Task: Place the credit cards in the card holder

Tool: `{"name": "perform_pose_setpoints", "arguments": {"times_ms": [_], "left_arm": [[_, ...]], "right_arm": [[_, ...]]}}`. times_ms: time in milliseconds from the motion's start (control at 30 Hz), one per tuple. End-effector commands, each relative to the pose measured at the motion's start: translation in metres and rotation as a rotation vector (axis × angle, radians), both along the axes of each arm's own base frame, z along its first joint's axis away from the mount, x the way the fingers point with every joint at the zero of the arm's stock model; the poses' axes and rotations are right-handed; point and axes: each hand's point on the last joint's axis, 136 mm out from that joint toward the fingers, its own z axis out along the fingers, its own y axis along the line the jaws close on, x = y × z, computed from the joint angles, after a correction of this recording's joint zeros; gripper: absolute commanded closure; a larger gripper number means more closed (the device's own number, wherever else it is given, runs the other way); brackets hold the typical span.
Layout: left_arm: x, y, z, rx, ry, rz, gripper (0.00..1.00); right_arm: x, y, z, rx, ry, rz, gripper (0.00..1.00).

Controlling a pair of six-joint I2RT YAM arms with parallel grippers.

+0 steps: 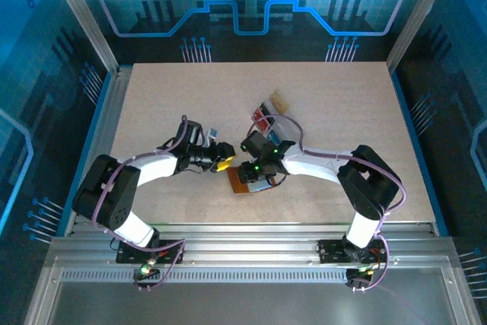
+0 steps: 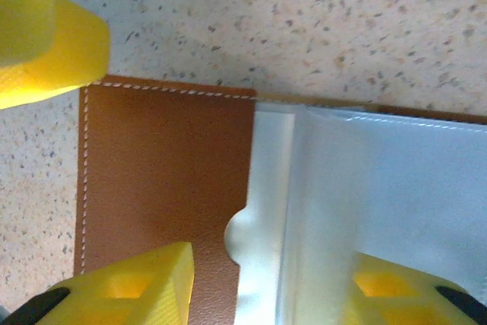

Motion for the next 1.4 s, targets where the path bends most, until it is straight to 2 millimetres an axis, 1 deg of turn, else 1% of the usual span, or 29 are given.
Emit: {"name": "perform_pose_setpoints", "arguments": {"times_ms": [0,67,167,267,333,433,533,600,700,867,1067,1200,1367], "left_arm": [[-0.011,0.024,-0.003,0.049,0.028,0.073,0.47],[-0.014,0.036,0.001,0.055,0.023,0.113,0.41],[-0.019,0.049,0.007,0.081,0.006,0.144,0.39],[-0.023,0.051,0.008,0.102,0.005,0.134,0.38],[-0.025,0.052,0.006,0.114,0.011,0.122,0.39],[-0.026,0.049,0.001,0.127,0.027,0.082,0.43],[-0.025,0.046,-0.006,0.15,0.038,0.064,0.52],[-0.025,0.039,-0.011,0.167,0.041,0.039,0.59],[-0.025,0.021,-0.013,0.168,0.033,-0.023,0.65],[-0.018,0.006,-0.02,0.167,0.047,-0.051,0.8],[-0.018,0.0,-0.042,0.199,0.085,-0.074,0.85],[-0.024,0.004,-0.066,0.24,0.131,-0.086,0.87],[-0.029,0.008,-0.084,0.269,0.159,-0.098,0.87]], "right_arm": [[-0.006,0.022,0.012,0.028,-0.023,0.054,0.53],[-0.01,0.033,0.009,0.056,-0.006,0.076,0.51],[-0.014,0.046,0.002,0.089,0.015,0.096,0.49],[-0.019,0.054,-0.006,0.107,0.031,0.116,0.45],[-0.02,0.054,-0.012,0.108,0.039,0.116,0.44],[-0.022,0.052,-0.018,0.11,0.054,0.122,0.44],[-0.024,0.051,-0.024,0.115,0.066,0.129,0.43],[-0.025,0.049,-0.028,0.122,0.072,0.126,0.44],[-0.026,0.049,-0.03,0.137,0.076,0.13,0.44],[-0.025,0.044,-0.033,0.137,0.081,0.124,0.5],[-0.023,0.043,-0.028,0.142,0.071,0.126,0.5],[-0.02,0.043,-0.022,0.136,0.062,0.133,0.49],[-0.017,0.04,-0.008,0.116,0.036,0.145,0.47]]}}
